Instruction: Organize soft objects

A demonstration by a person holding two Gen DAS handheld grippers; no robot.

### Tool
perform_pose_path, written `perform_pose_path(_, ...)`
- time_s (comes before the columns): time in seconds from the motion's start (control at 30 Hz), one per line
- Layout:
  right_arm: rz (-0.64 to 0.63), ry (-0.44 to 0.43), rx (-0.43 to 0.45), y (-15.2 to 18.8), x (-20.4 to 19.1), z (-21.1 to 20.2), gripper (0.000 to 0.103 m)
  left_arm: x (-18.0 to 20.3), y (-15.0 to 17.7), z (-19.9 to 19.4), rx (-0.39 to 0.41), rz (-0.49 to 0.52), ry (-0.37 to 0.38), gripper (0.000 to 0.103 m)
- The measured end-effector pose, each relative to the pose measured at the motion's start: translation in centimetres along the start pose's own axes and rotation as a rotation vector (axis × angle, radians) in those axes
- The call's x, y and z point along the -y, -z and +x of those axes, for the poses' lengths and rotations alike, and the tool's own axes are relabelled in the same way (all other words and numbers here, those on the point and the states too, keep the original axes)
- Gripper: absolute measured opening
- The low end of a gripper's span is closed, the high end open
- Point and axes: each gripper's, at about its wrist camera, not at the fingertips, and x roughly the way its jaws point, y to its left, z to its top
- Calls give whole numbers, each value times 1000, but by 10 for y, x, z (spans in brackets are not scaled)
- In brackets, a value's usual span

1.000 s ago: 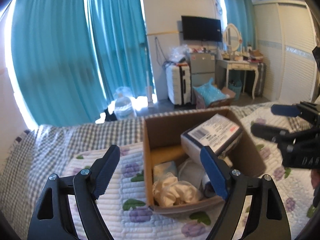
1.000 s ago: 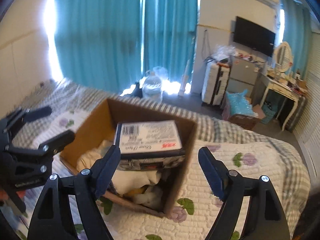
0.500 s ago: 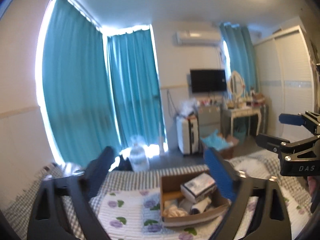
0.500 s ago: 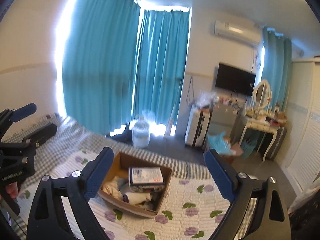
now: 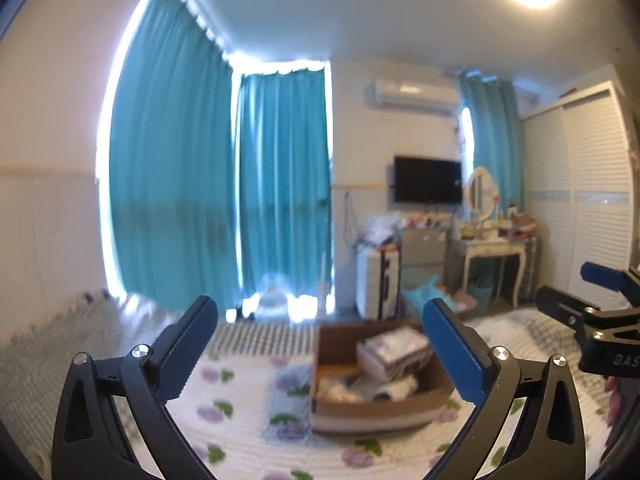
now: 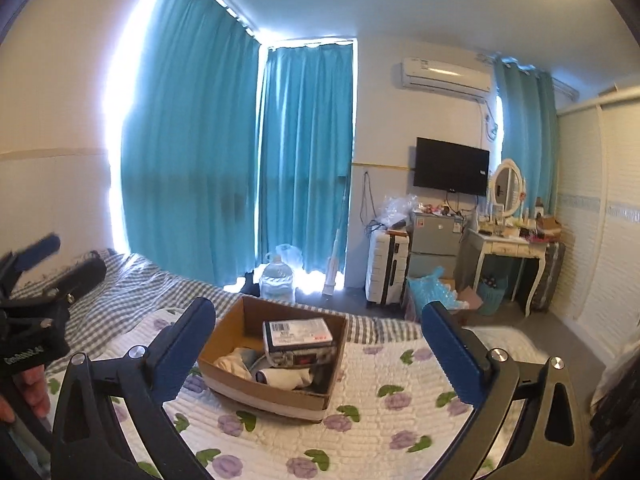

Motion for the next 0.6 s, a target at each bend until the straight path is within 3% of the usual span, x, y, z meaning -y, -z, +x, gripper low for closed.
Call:
perform_pose_path(0.17,47,19,-89,59,2,54,103,-1,49,26,-89,60,-72,103)
perform_pose_path(0.23,53,15,-117,70,3,66,103,-1,57,33,-116,61,-68,103)
perform_pose_path(0.6,46,40,-162,84,4,79,103,2,66,36,-166,38,-43,103)
